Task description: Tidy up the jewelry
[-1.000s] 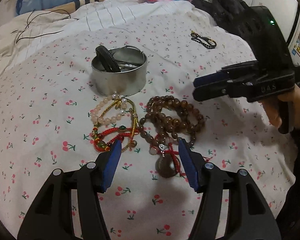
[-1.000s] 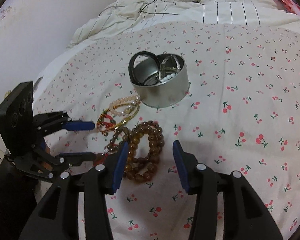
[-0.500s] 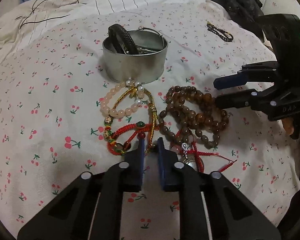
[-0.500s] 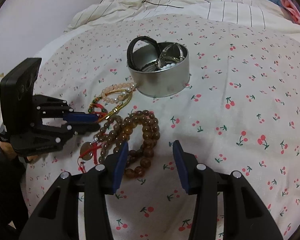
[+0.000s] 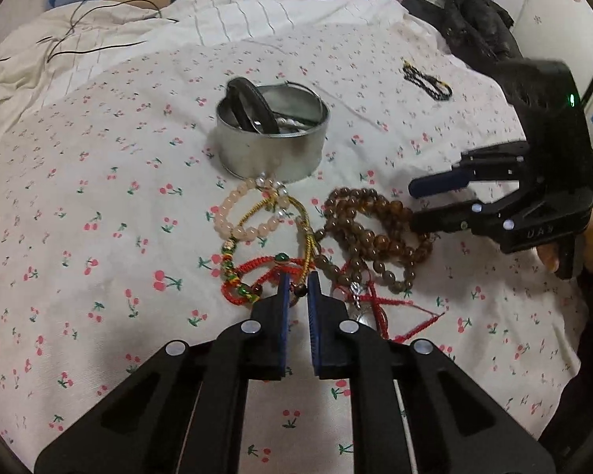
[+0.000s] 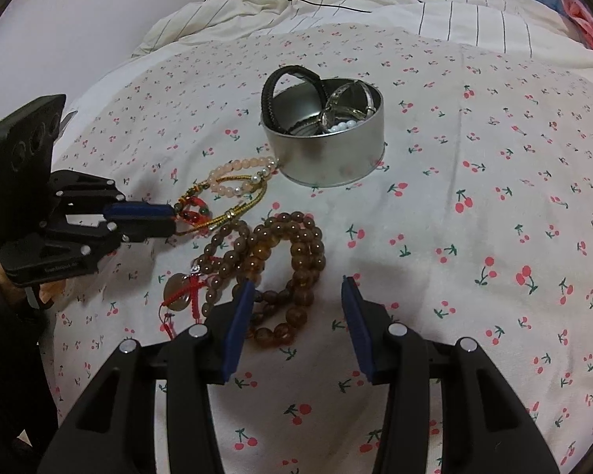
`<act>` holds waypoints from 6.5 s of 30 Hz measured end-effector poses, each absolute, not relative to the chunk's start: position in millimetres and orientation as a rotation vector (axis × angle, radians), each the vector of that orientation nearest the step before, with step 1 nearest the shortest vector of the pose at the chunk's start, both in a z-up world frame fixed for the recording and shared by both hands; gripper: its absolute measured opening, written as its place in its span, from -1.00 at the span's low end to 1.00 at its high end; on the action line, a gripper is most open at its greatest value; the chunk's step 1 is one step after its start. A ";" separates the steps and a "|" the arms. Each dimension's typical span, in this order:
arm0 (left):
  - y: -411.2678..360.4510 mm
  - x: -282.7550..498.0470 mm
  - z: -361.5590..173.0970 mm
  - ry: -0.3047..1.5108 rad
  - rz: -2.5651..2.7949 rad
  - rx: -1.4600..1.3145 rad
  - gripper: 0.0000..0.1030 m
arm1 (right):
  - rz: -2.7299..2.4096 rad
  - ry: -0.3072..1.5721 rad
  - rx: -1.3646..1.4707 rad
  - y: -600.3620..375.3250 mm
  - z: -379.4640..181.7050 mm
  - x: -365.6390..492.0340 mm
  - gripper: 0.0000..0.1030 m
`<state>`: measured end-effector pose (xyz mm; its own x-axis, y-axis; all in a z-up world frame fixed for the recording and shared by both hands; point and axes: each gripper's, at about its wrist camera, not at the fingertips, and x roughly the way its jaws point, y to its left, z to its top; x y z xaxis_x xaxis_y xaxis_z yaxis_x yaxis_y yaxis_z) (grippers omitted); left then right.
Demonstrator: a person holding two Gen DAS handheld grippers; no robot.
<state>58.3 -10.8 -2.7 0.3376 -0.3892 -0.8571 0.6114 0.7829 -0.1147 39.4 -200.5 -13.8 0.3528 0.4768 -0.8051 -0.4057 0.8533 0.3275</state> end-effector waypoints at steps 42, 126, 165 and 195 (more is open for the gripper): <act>26.7 137.7 -13.4 1.114 -0.421 -0.143 -0.16 | 0.647 0.952 -0.035 -121.9 -23.6 66.7 -0.91; -40.7 163.0 28.3 0.989 -0.513 -0.227 -0.31 | 0.537 0.794 0.275 -195.4 -0.8 129.0 -0.92; -6.2 82.1 -34.7 1.124 -0.464 0.018 0.27 | 0.674 1.026 0.105 -150.1 -21.3 -17.3 -0.23; 20.1 93.1 -31.7 1.167 -0.524 -0.144 -0.86 | 0.762 0.743 0.459 -222.8 41.2 -19.8 -0.95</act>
